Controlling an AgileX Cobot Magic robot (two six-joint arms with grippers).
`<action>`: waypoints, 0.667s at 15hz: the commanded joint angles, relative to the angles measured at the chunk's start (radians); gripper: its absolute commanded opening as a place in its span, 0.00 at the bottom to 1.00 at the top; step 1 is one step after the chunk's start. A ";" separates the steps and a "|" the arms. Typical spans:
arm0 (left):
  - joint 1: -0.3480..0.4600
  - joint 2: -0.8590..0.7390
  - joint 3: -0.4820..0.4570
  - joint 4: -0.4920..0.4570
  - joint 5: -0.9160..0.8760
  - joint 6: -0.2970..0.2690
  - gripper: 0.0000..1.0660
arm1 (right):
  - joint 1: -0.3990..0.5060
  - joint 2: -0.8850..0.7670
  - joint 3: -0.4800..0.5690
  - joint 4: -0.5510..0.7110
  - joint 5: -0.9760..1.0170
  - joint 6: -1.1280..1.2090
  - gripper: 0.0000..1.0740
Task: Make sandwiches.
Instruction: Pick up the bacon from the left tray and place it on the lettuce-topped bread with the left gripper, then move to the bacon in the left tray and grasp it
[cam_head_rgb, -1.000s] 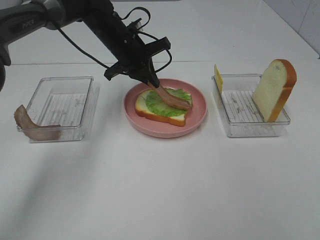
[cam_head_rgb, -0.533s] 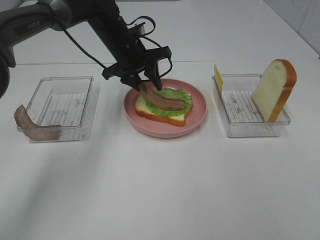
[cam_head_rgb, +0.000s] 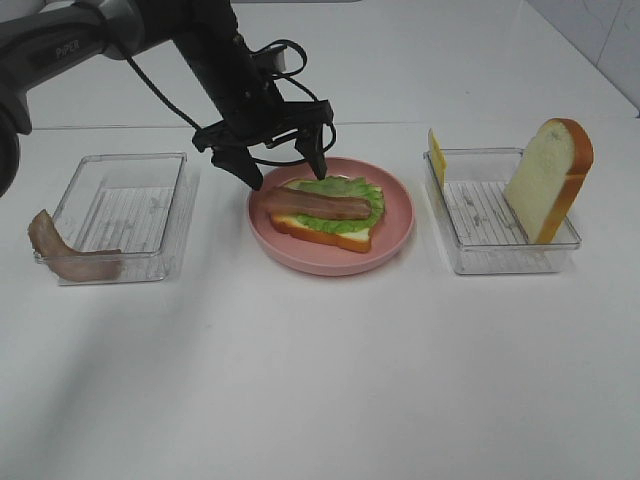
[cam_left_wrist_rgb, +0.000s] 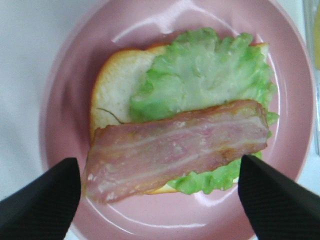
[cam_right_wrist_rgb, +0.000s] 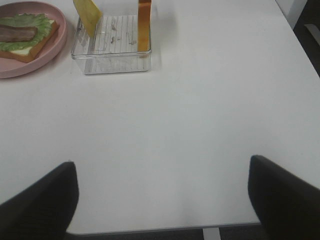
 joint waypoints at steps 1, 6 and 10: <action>-0.003 -0.036 -0.025 0.047 0.101 -0.006 0.74 | -0.004 -0.029 0.000 0.002 -0.002 -0.006 0.84; -0.003 -0.114 -0.029 0.105 0.101 0.001 0.81 | -0.004 -0.029 0.000 0.002 -0.002 -0.006 0.84; -0.003 -0.217 -0.027 0.188 0.101 0.002 0.85 | -0.004 -0.029 0.000 0.002 -0.002 -0.006 0.84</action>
